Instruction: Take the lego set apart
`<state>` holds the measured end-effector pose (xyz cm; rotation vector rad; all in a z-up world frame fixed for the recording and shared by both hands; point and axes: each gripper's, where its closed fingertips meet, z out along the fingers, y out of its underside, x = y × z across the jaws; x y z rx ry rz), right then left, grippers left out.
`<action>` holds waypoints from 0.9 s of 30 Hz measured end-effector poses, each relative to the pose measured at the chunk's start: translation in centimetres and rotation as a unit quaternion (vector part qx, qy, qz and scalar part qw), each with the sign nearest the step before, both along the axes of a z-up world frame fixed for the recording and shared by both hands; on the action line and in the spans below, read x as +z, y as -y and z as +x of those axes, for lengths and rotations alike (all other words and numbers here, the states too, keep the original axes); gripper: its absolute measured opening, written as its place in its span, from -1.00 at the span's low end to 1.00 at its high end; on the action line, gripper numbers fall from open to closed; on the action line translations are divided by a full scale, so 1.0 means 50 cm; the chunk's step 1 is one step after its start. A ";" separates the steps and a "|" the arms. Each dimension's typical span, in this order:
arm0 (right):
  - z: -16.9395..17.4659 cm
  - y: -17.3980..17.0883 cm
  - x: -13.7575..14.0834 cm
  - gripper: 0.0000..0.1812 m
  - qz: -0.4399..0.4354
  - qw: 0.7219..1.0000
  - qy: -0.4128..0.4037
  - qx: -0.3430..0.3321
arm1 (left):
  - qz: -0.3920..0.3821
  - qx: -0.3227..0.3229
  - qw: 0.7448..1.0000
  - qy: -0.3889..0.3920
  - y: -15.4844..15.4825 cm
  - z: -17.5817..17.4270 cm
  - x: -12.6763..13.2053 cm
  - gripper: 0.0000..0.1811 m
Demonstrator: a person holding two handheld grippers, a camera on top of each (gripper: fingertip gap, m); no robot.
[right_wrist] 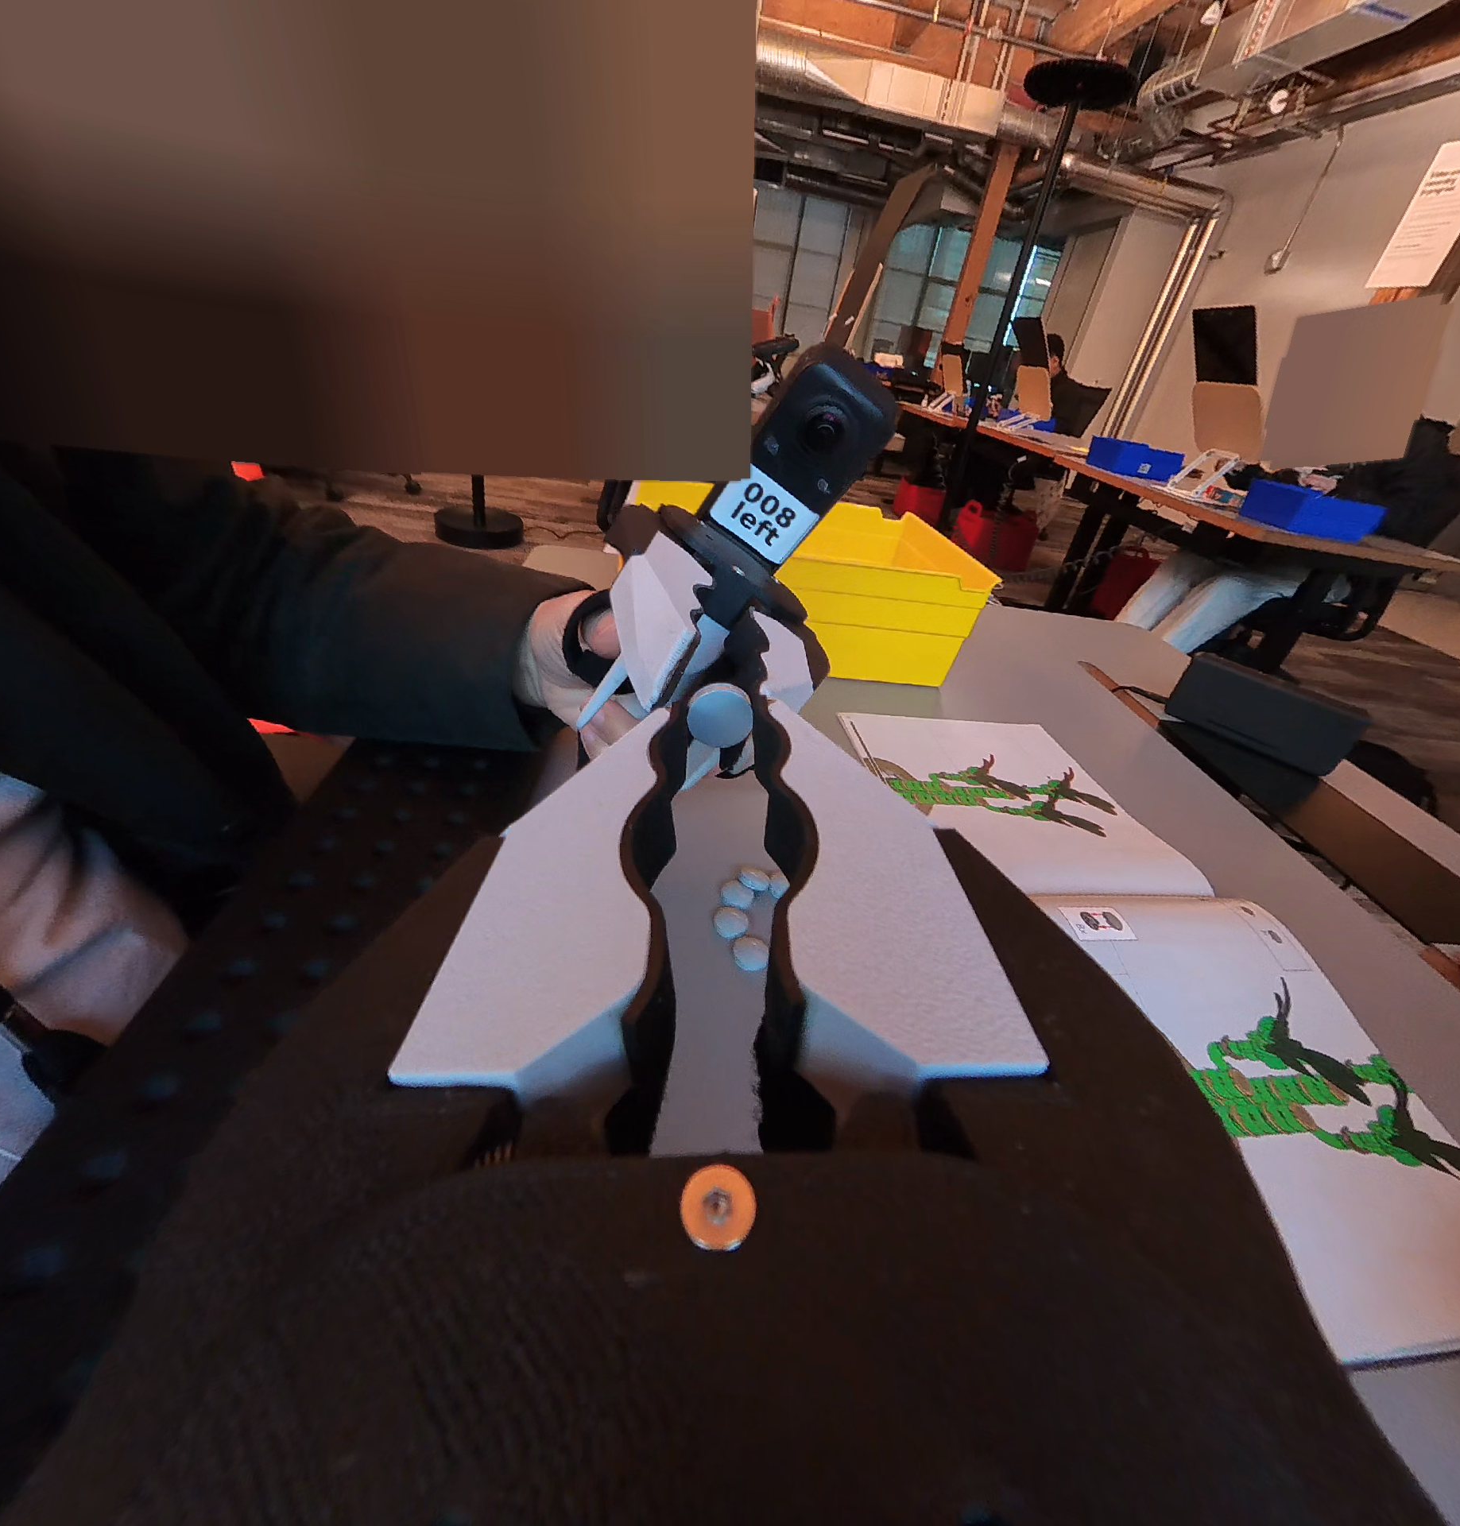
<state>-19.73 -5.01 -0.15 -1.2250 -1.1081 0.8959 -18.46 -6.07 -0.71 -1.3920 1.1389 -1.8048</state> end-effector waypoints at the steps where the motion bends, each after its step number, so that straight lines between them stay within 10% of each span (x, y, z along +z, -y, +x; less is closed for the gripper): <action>1: 0.000 -0.001 -0.001 -0.84 0.002 1.000 0.002 -0.003 | -0.003 0.000 1.000 -0.001 -0.001 0.000 -0.001 -0.80; 27: -0.006 -0.007 -0.021 -0.76 0.040 0.998 0.044 -0.032 | -0.024 0.010 1.000 0.005 -0.022 -0.011 -0.002 -0.86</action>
